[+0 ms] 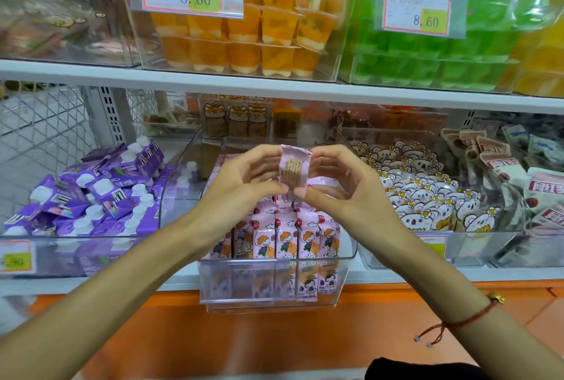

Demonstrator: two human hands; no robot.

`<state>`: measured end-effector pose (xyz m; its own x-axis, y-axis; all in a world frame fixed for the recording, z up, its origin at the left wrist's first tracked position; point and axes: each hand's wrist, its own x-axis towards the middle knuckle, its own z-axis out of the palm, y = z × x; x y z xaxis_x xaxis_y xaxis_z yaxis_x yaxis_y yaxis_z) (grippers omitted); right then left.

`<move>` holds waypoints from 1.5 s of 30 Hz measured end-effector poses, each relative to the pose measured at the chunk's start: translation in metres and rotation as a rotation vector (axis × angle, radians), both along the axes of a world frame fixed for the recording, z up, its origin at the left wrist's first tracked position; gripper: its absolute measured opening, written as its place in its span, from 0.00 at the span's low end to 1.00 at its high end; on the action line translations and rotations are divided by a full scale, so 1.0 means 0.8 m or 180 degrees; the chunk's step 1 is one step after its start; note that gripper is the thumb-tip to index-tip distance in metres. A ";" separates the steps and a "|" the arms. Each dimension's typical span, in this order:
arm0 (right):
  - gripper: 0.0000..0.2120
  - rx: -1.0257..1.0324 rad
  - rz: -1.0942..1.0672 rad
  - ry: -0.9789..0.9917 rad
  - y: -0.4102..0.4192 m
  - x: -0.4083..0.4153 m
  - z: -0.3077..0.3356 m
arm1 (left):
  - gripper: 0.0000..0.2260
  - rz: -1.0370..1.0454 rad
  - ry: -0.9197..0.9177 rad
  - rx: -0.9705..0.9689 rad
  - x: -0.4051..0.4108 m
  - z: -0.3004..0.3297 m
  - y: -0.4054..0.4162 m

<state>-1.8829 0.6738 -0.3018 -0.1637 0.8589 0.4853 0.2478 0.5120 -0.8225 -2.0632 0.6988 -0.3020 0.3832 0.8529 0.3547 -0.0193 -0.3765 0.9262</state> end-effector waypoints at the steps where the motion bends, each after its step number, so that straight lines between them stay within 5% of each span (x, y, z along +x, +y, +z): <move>1: 0.17 0.0003 -0.0006 -0.0001 0.000 0.000 0.000 | 0.19 -0.0024 0.0022 0.0049 -0.001 -0.001 -0.001; 6: 0.23 0.0052 -0.0463 -0.0214 -0.003 -0.001 0.008 | 0.19 0.0523 -0.0027 0.0606 0.008 0.000 -0.007; 12: 0.22 0.0138 -0.0989 -0.0101 -0.009 -0.012 0.017 | 0.17 0.1392 0.0566 0.1844 0.033 -0.017 -0.016; 16: 0.11 0.0101 -0.1209 -0.0017 -0.004 0.013 0.022 | 0.22 0.1258 0.0574 0.1558 0.038 -0.027 -0.006; 20: 0.10 0.0301 -0.1439 -0.0086 0.000 0.050 0.034 | 0.17 0.1003 0.1399 0.1024 0.039 -0.036 0.015; 27: 0.12 0.0695 -0.1185 -0.1375 0.001 0.057 0.024 | 0.17 0.0711 0.2605 0.1424 0.055 -0.046 0.021; 38: 0.12 0.0310 -0.0590 -0.3315 0.038 0.058 0.047 | 0.12 0.0706 0.2400 0.1332 0.049 -0.054 0.014; 42: 0.10 0.0628 -0.0807 -0.4112 0.051 0.043 0.041 | 0.12 0.0752 0.2278 0.1152 0.051 -0.053 0.012; 45: 0.08 0.0857 -0.1112 -0.4138 0.051 0.035 0.029 | 0.12 0.0797 0.2250 0.1143 0.057 -0.053 0.010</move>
